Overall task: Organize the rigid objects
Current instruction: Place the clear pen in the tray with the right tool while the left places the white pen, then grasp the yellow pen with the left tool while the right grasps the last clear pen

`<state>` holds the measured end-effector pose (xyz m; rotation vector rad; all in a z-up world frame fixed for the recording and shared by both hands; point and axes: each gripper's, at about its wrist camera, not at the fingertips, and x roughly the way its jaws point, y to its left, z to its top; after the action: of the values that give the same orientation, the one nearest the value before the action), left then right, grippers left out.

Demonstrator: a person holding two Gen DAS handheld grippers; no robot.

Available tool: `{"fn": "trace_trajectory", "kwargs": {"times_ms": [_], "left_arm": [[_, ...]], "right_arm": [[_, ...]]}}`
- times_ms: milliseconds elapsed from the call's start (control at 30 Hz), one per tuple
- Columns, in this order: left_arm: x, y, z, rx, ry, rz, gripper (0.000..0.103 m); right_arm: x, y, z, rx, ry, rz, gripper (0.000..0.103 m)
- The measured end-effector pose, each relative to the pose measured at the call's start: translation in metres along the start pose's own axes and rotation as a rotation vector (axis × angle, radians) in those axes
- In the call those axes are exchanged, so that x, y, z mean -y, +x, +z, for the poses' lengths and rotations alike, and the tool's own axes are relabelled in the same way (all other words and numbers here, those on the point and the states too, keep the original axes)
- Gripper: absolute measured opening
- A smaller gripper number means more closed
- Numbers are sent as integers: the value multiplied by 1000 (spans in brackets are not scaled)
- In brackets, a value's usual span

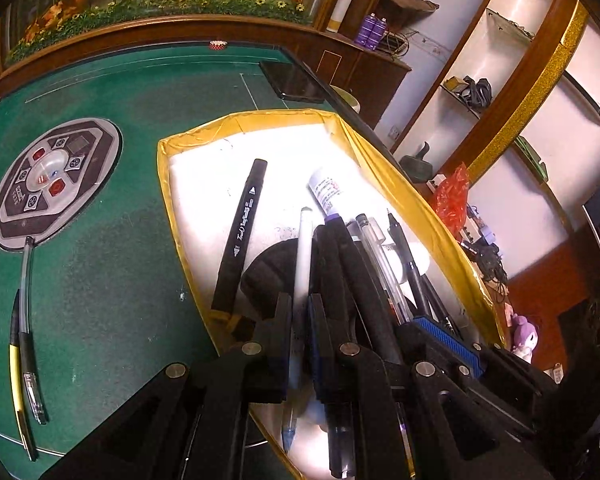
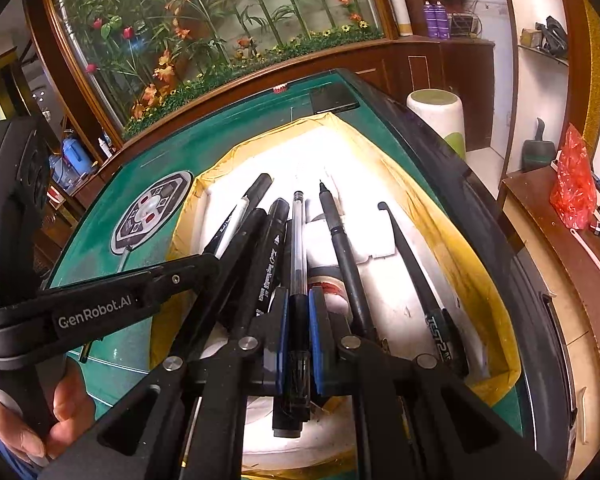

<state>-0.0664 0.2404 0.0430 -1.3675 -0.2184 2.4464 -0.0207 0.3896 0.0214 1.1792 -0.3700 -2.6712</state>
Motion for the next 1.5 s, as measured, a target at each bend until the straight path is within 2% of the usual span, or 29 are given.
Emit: {"fn": "trace_trajectory", "kwargs": {"times_ms": [300,367,500,767,1000,1133,1233,1300,1433,1500], "left_arm": [[-1,-8,-5,0,13,-13,8],[-1,-12,-6,7,18,-12,12],[-2,-21,-9,28,27,-21,29],[-15,-48,-16,69,27,-49,29],[-41,-74,-25,107,16,-50,29],[-67,-93,-38,129,29,-11,30],[-95,-109,-52,153,30,49,41],[-117,-117,-63,167,22,102,42],[-157,-118,-77,131,-5,180,42],[-166,-112,-81,109,-8,205,42]], "right_arm": [[-5,-7,-2,8,0,-9,10],[-5,-10,-2,15,1,-11,10],[-9,-18,-1,30,5,-16,10],[-31,-29,0,44,-28,12,10],[-63,-28,-4,20,-83,42,11],[-81,-26,-7,3,-117,47,11],[-91,-24,-11,-6,-140,55,16],[-99,-21,-13,-13,-152,61,16],[-111,-13,-17,-34,-170,78,16],[-117,-9,-18,-45,-180,88,16]]}}
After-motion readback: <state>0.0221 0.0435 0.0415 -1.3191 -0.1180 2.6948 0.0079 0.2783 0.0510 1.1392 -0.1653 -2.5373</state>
